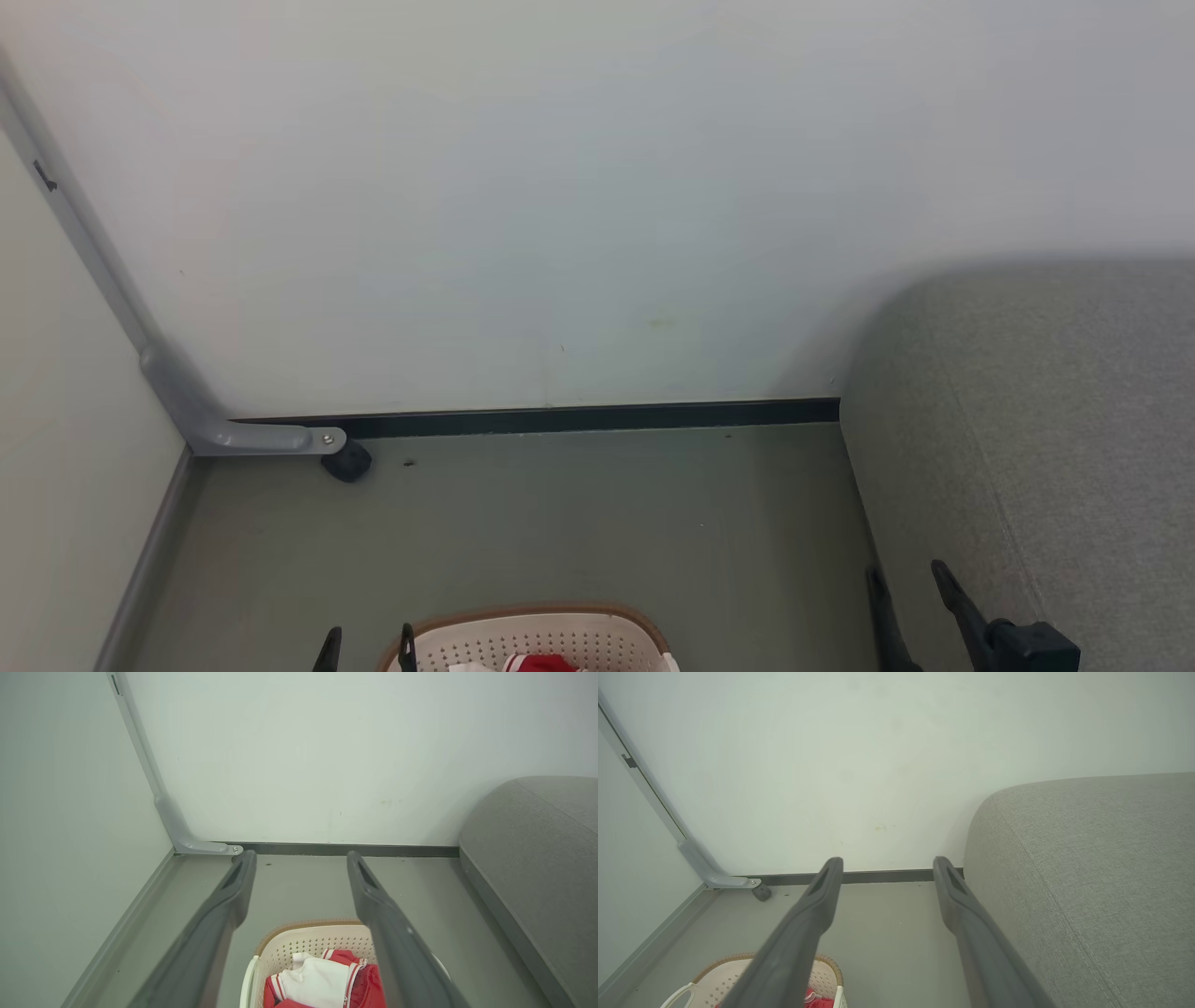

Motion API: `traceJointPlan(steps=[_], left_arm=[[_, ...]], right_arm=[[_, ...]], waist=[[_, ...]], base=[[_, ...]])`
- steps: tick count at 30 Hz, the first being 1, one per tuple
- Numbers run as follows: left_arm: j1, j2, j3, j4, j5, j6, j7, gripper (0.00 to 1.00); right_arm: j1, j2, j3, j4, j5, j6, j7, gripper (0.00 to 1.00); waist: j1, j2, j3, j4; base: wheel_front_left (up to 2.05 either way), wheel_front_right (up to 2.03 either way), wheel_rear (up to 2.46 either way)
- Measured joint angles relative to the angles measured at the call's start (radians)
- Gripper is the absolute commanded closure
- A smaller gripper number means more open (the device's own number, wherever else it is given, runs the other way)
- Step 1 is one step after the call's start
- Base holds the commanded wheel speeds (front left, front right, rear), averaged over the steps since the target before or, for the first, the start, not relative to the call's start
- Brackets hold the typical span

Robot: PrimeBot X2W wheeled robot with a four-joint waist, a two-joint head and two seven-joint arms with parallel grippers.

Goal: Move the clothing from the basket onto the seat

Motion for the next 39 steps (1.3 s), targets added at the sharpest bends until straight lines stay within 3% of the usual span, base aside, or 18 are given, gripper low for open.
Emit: traceJointPlan(steps=[11,21,39], left_arm=[[0.0,0.001,-0.014,0.0,-0.001,0.0,0.0,0.0],[-0.05,0.003,-0.048,0.033,0.033,-0.02,0.0,0.0],[-0.266,0.098,-0.077,0.261,0.098,-0.072,0.038,0.0]], right_arm=[[0.005,-0.002,-0.013,0.005,-0.034,-0.011,0.0,0.0],[0.036,0.0,-0.044,-0.004,-0.031,-0.034,0.0,0.0],[0.013,0.016,-0.01,-0.068,-0.047,-0.041,0.0,0.0]], waist=[[0.0,0.0,0.052,-0.023],[0.0001,0.0001,0.168,-0.058],[0.0003,0.0002,0.426,-0.15]], base=[[0.0,0.0,0.0],[0.0,0.0,0.0],[0.0,0.0,0.0]])
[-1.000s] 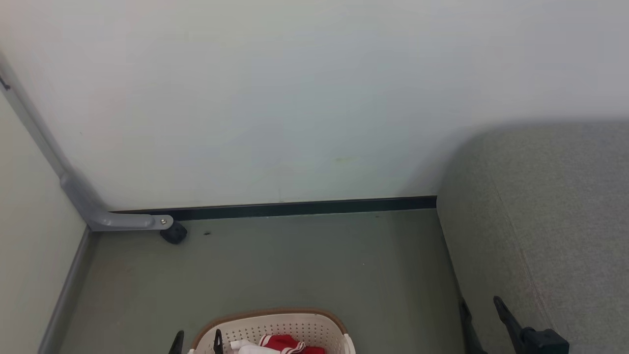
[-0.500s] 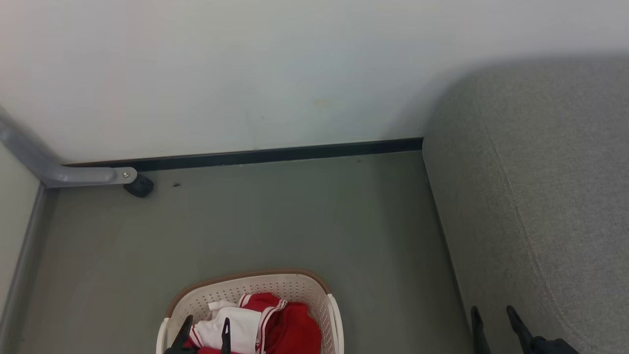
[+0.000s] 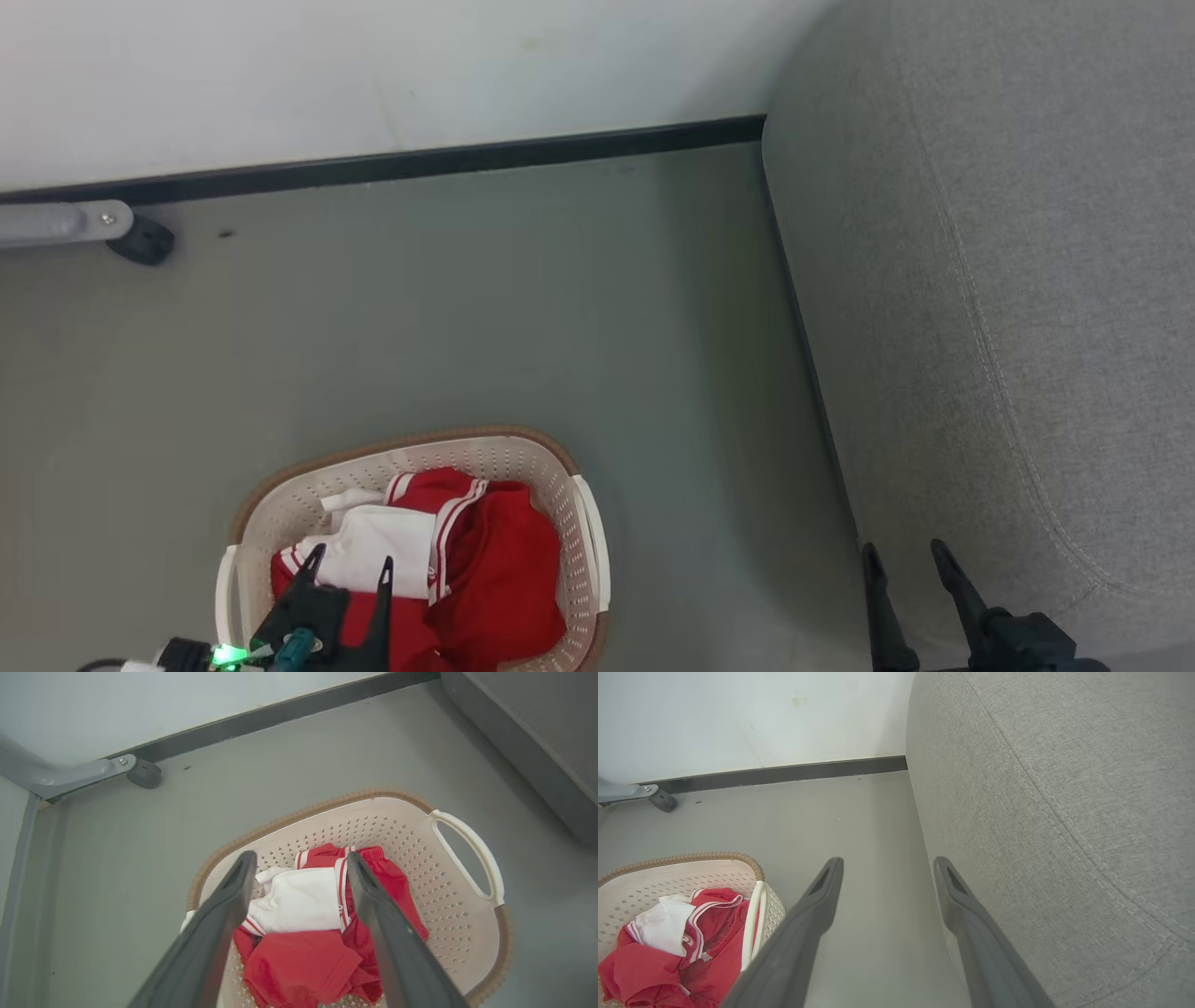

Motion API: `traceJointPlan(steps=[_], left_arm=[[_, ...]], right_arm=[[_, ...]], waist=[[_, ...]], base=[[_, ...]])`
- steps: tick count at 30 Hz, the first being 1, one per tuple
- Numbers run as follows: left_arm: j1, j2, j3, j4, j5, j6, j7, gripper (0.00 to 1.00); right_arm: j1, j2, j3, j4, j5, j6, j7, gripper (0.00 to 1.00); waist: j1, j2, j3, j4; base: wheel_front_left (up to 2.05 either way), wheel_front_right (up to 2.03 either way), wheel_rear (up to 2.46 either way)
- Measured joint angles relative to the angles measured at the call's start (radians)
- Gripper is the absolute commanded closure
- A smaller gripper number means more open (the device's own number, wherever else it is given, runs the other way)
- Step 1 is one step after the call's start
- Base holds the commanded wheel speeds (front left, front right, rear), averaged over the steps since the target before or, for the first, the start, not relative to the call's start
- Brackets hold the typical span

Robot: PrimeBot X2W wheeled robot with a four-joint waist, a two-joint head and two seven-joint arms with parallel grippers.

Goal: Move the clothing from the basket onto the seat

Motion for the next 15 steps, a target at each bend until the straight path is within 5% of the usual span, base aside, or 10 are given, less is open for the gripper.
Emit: traceJointPlan(steps=[15], left_arm=[[-0.223,0.044,-0.033,0.183,0.044,-0.061,0.148,0.0]], right_arm=[[-0.069,0.012,0.046,-0.072,-0.003,0.001,0.0,0.0]], waist=[[0.0001,0.0,0.213,-0.058]], base=[[0.0,0.0,0.0]])
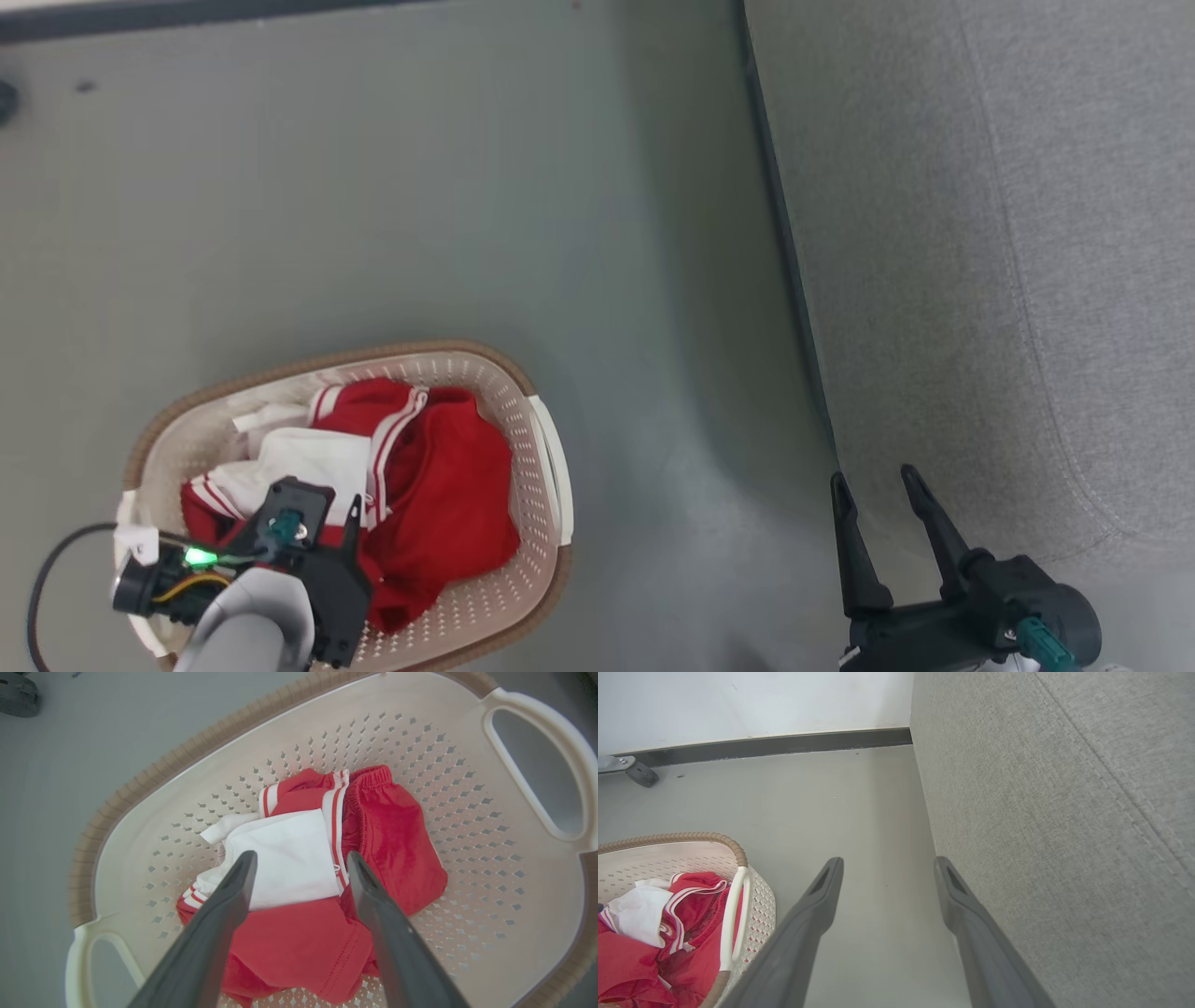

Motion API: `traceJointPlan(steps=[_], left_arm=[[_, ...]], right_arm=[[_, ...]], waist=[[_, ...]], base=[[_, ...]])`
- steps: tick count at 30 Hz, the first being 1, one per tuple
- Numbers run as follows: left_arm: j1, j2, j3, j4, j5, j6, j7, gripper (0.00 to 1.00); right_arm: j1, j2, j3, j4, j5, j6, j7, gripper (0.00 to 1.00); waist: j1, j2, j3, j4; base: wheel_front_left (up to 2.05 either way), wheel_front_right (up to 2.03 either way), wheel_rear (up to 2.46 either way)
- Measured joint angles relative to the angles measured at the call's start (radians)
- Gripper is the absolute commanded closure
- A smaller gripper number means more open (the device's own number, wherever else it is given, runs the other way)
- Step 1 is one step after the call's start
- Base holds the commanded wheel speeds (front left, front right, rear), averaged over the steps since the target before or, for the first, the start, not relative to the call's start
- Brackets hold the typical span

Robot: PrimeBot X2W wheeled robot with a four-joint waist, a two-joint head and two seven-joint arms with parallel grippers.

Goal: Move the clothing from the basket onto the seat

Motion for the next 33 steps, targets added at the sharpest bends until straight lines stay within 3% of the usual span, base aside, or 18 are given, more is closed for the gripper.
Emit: traceJointPlan(steps=[5,19,33], left_arm=[[-0.078,0.014,-0.007,0.044,0.002,-0.027,0.041,0.0],[-0.244,-0.015,-0.025,0.202,0.029,-0.034,0.143,0.0],[-0.323,-0.058,-0.019,0.304,0.039,0.047,0.191,0.0]], right_arm=[[-0.033,0.003,0.004,-0.028,0.0,-0.002,0.0,0.0],[-0.063,0.006,0.012,-0.049,0.001,-0.028,0.0,0.0],[-0.063,0.006,0.03,-0.081,0.01,-0.038,0.0,0.0]], waist=[[-0.0001,0.0,0.077,-0.016],[-0.0002,0.0,0.242,-0.028],[-0.0003,-0.0001,0.282,-0.016]], base=[[0.0,0.0,0.0],[0.0,0.0,0.0],[0.0,0.0,0.0]])
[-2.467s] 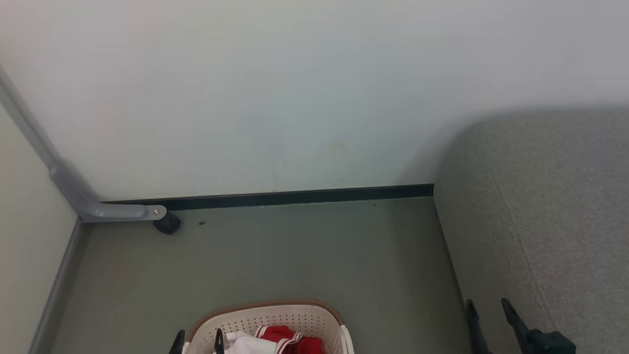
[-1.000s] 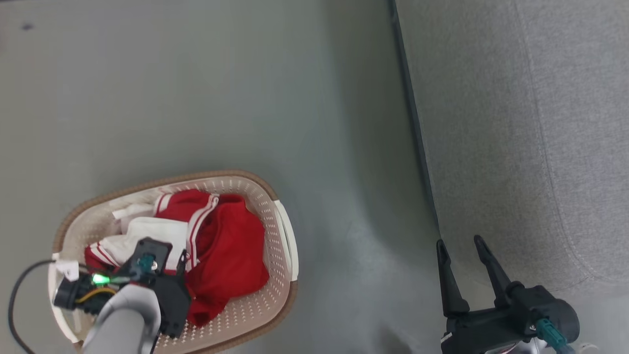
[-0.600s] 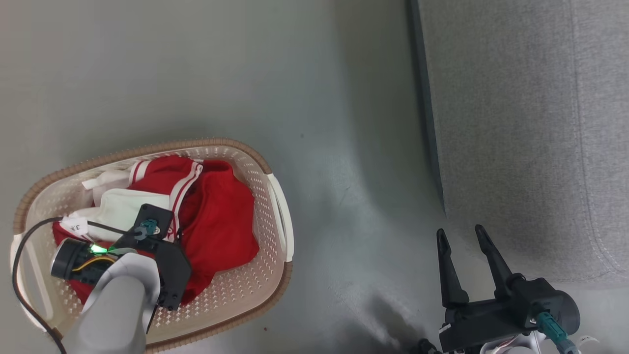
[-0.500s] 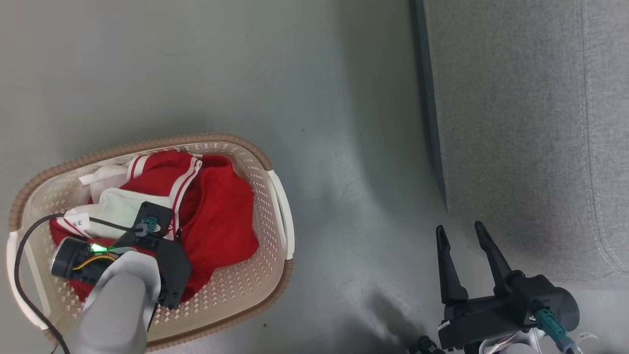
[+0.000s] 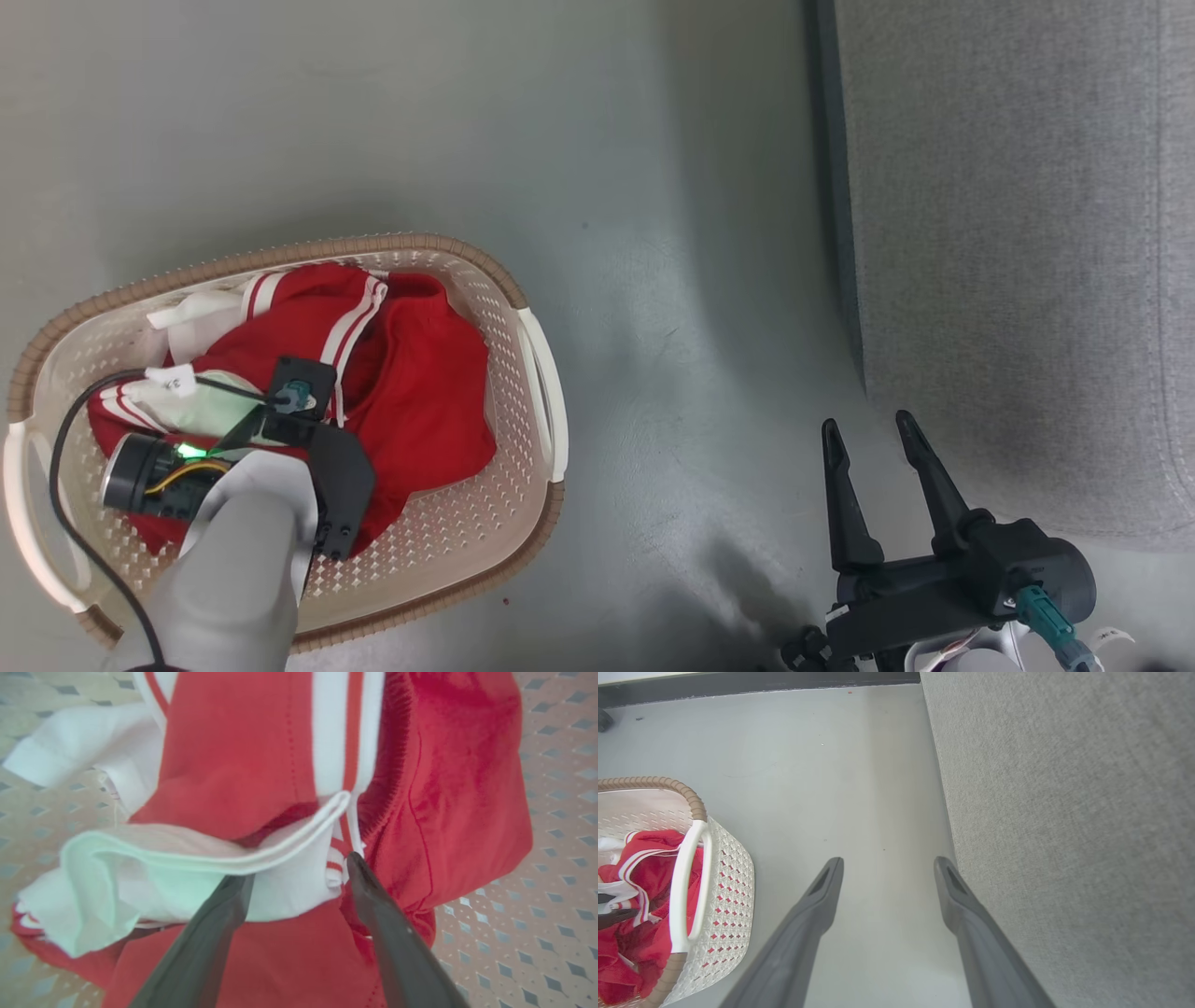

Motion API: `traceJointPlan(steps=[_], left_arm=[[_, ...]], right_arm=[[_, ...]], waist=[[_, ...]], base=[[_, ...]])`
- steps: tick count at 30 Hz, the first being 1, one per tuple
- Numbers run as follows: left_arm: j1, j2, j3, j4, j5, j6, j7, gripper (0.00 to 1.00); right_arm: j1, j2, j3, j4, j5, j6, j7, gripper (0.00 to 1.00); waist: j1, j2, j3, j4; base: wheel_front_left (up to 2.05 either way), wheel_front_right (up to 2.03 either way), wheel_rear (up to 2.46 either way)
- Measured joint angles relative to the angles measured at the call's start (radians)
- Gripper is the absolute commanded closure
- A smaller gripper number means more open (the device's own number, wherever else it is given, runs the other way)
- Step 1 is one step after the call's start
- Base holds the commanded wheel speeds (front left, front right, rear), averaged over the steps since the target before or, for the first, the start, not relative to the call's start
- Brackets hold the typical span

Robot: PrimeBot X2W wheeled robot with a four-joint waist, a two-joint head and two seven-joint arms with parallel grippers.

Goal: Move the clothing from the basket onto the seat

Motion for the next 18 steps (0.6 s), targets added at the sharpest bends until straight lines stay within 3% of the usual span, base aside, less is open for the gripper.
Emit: traceJointPlan(steps=[7,18], left_arm=[[-0.029,-0.002,-0.021,0.051,0.027,0.043,0.028,0.0],[-0.068,0.002,-0.081,0.109,0.094,0.052,0.066,0.0]], right_arm=[[0.001,0.0,0.007,-0.019,-0.006,-0.008,0.0,0.0],[0.01,0.0,0.007,-0.058,-0.016,-0.016,0.0,0.0]], waist=[[0.0,0.0,0.02,0.008],[0.0,-0.0002,0.033,0.014]], base=[[0.0,0.0,0.0],[0.0,0.0,0.0]])
